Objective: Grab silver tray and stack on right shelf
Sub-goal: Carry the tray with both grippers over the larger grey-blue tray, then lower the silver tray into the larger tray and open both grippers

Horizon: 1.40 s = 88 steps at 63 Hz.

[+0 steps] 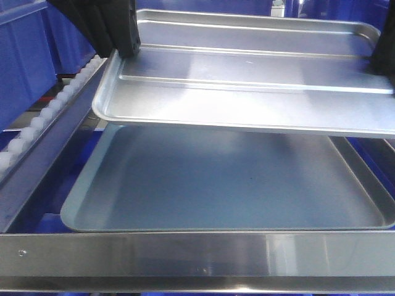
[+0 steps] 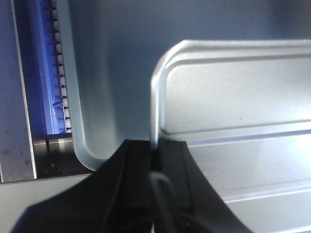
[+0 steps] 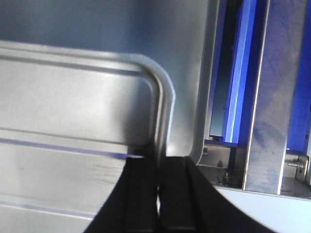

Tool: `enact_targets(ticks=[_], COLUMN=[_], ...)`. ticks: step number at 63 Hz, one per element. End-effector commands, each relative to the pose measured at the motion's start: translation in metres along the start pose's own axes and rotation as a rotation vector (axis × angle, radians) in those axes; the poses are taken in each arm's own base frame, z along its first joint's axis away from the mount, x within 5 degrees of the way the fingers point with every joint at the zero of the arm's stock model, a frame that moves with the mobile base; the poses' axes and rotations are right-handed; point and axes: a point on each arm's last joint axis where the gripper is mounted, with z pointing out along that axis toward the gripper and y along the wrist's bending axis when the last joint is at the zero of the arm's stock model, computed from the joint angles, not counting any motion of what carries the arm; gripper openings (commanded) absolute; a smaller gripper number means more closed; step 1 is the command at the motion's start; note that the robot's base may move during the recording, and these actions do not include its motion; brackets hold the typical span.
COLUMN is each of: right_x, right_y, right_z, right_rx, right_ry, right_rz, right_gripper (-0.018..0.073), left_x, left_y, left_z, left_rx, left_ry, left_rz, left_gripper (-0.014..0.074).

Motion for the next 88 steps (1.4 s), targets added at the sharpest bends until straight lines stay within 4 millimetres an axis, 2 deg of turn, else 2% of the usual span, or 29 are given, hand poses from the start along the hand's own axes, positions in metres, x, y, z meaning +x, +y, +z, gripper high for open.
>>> enact_targets(ticks=[1,64,79,88], right_x=[-0.009,-0.011,-0.029,-0.045], right_y=[0.000,0.001,0.008,0.016], right_z=[-0.016,-0.017,-0.021,-0.004], right_rx=[-0.007,-0.021,-0.033,-0.020], right_ry=[-0.089,-0.104,-0.135,-0.108], right_rz=[-0.032,-0.027,-0.038,-0.061], right_gripper=[0.0057,0.0057,0.0057,0.0057], left_x=[-0.009,-0.013,-0.027,-0.040], left_y=[0.004,0.001,0.012,0.026], left_z=[-0.024,-0.024,-0.020,0.003], left_rx=[0.030,0.054,0.056,-0.004], left_ry=[-0.095,-0.140,-0.203,-0.181], left_rz=[0.005,0.013,-0.018,-0.024], left_gripper=[-0.0093,-0.0093,-0.0093,-0.0093])
